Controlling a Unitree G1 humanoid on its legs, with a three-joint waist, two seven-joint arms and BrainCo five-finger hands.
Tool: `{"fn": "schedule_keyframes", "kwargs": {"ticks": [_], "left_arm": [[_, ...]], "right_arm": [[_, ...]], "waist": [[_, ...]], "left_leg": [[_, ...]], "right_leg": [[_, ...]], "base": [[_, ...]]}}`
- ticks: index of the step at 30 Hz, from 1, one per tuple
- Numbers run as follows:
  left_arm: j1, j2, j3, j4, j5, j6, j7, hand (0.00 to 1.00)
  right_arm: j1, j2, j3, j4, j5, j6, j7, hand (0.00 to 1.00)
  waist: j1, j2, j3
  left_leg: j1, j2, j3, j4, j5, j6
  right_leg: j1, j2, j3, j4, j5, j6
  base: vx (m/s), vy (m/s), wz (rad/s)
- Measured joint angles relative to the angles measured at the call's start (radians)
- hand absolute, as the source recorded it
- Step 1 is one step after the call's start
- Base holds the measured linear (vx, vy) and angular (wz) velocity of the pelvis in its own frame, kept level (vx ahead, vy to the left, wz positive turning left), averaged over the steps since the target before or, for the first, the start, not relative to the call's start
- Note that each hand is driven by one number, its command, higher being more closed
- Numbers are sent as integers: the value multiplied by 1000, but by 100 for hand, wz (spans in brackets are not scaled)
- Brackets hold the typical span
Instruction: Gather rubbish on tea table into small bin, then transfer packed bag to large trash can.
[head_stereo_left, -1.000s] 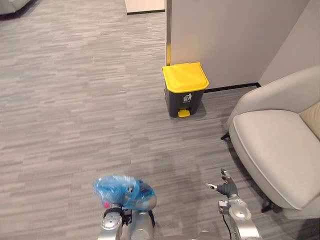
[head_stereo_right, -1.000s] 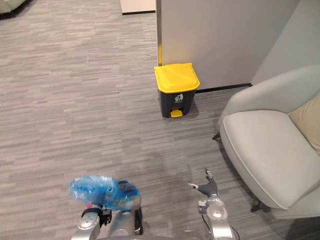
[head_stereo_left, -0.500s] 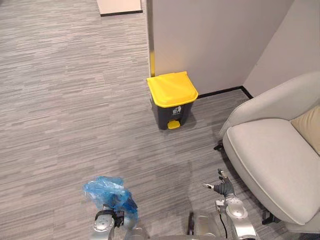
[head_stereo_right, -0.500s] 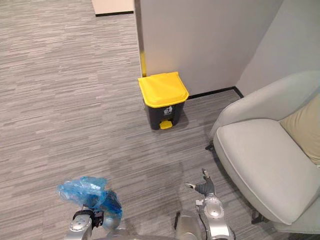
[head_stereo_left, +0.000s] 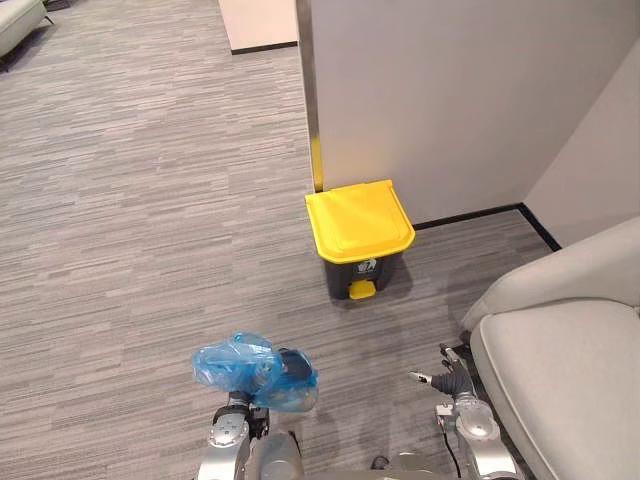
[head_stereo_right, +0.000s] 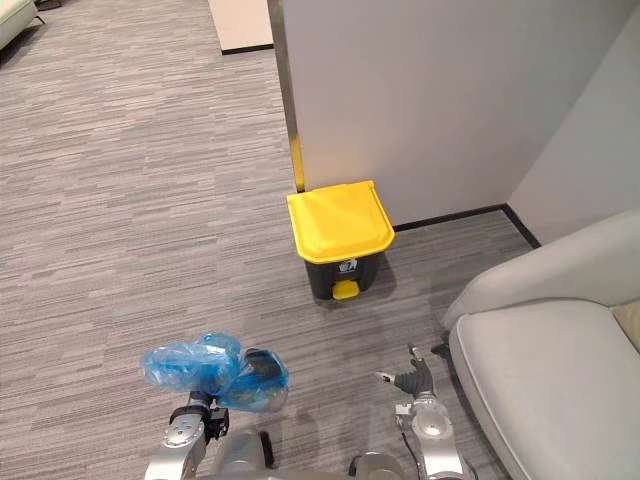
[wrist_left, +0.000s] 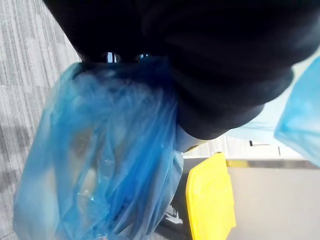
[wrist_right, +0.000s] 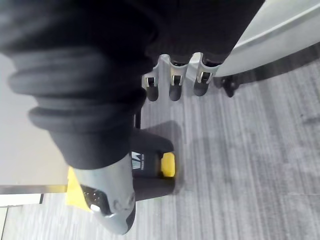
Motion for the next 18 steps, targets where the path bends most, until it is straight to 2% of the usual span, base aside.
{"fn": "schedule_keyframes", "kwargs": {"ticks": [1,2,4,6,7,8,9,10,11,12,13,14,16,17,18], "left_arm": [[7,-1,0,1,0,1,0,100],[7,-1,2,6,0,2,0,100],[4,10,18,12,0,3,2,100],[-8,23,35,13,0,3,3,100],[-4,26,37,14,0,3,4,100],[1,27,36,13,0,3,6,100],[10,25,35,13,0,2,7,100],[22,31,34,17,0,2,9,100],[27,37,24,26,0,2,12,100],[33,39,15,27,0,3,14,100],[39,40,1,27,-1,3,20,100],[37,45,-1,27,-1,3,23,100],[33,50,0,26,-1,3,24,100],[31,51,0,26,-1,3,25,100],[29,51,1,27,-1,3,25,100]], "right_arm": [[1,-4,-2,0,1,0,-3,0],[-5,-4,-13,10,1,1,-8,0],[-4,14,-15,8,5,7,-13,0],[-9,13,-24,10,5,8,-13,0],[-21,13,-26,10,4,8,-13,0],[-36,9,-32,23,1,2,-12,0],[-42,7,-33,31,-4,2,-12,0],[-51,9,-33,50,-15,1,-12,0],[-48,11,-33,53,-22,2,-11,0],[-33,12,-32,53,-23,2,-11,0],[-17,13,-31,55,-23,4,-10,0],[-11,13,-30,55,-23,4,-9,0],[-11,13,-30,54,-22,4,-9,0],[-12,12,-31,53,-22,4,-9,0],[-10,12,-31,54,-22,3,-9,0]], "waist": [[0,3,-2],[5,11,-4],[7,-37,-10],[5,-48,-11],[12,-50,-11],[25,-41,-13],[25,-33,-16],[24,-33,-15],[22,-39,-14],[14,-43,-14],[-3,-43,-13],[-9,-44,-14],[-19,-52,-20],[-27,-52,-19],[-35,-51,-19]], "left_leg": [[3,-30,2,-151,24,-17],[27,-59,-5,-261,126,-10],[60,-106,26,-303,126,1],[56,-120,37,-276,100,33],[70,-127,52,-270,90,34],[107,-133,71,-282,55,29],[123,-131,70,-294,31,25],[161,-135,81,-319,17,19],[197,-142,90,-344,12,21],[233,-150,92,-365,-2,31],[267,-151,93,-373,-15,32],[300,-151,92,-382,-31,25],[328,-144,91,-391,-37,13],[341,-134,84,-391,-44,-2],[359,-119,73,-393,-51,-13]], "right_leg": [[13,-12,12,11,-20,26],[19,-23,35,30,-47,54],[28,-54,71,-9,-41,68],[55,-69,97,-58,-20,85],[61,-80,121,-61,-9,95],[51,-82,159,-16,-1,108],[38,-78,169,29,-3,111],[-18,-87,183,175,-6,126],[-84,-103,188,323,17,169],[-148,-120,189,470,74,221],[-199,-126,187,587,80,200],[-260,-129,180,640,23,135],[-326,-119,149,629,-21,102],[-356,-103,140,604,-35,85],[-391,-75,131,537,-45,82]], "base": [[341,241,-29],[345,224,-33],[368,174,-12],[299,128,-8],[240,105,-50],[264,141,-60],[197,107,-63],[185,66,-36],[195,7,-24],[270,-8,-4],[305,-20,4],[316,-52,3],[241,-92,8],[242,-154,23],[322,-213,33]]}}
